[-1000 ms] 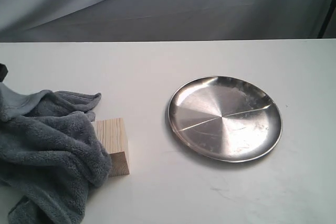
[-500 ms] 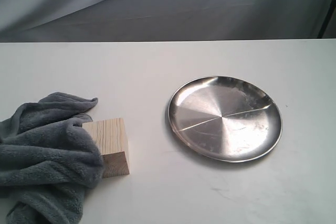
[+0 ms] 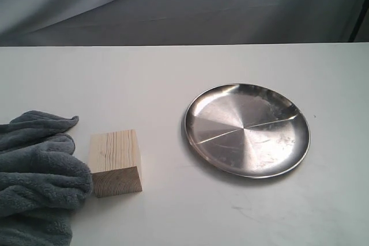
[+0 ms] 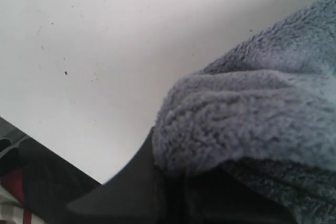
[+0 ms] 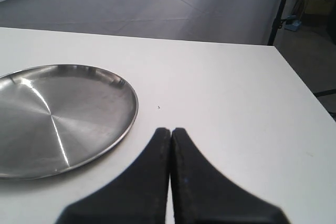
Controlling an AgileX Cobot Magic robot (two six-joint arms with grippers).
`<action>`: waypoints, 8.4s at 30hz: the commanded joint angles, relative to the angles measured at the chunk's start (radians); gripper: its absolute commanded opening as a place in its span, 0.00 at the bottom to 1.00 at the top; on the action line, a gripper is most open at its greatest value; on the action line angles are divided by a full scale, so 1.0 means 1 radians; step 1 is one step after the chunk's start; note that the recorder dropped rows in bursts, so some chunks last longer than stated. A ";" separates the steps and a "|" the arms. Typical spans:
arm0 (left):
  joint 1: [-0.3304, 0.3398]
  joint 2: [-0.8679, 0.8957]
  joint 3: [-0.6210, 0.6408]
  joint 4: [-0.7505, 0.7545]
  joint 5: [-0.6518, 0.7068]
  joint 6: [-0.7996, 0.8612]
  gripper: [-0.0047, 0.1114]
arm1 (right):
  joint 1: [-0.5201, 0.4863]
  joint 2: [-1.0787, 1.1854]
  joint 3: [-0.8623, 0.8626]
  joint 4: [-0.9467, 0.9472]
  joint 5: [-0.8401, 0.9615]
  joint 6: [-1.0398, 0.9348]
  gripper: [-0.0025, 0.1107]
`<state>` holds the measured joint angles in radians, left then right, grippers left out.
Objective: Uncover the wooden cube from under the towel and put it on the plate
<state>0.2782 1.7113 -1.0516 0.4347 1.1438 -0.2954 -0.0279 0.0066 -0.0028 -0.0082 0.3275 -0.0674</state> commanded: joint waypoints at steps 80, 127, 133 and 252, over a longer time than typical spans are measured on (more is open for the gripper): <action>-0.829 -0.104 -0.231 -0.451 -0.071 0.960 0.80 | 0.010 -0.007 0.003 0.008 0.000 -0.004 0.02; -0.724 0.092 -0.231 -0.661 -0.032 1.346 0.90 | 0.010 -0.007 0.003 0.008 0.000 -0.004 0.02; -0.724 0.135 -0.231 -0.673 -0.046 1.346 0.90 | 0.010 -0.007 0.003 0.008 0.000 -0.004 0.02; -0.958 0.721 -1.252 -0.706 0.077 0.635 0.19 | 0.010 -0.007 0.003 0.008 0.000 -0.004 0.02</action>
<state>-0.6376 2.4184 -2.2661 -0.3024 1.2307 0.3513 -0.0193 0.0066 -0.0028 0.0000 0.3275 -0.0674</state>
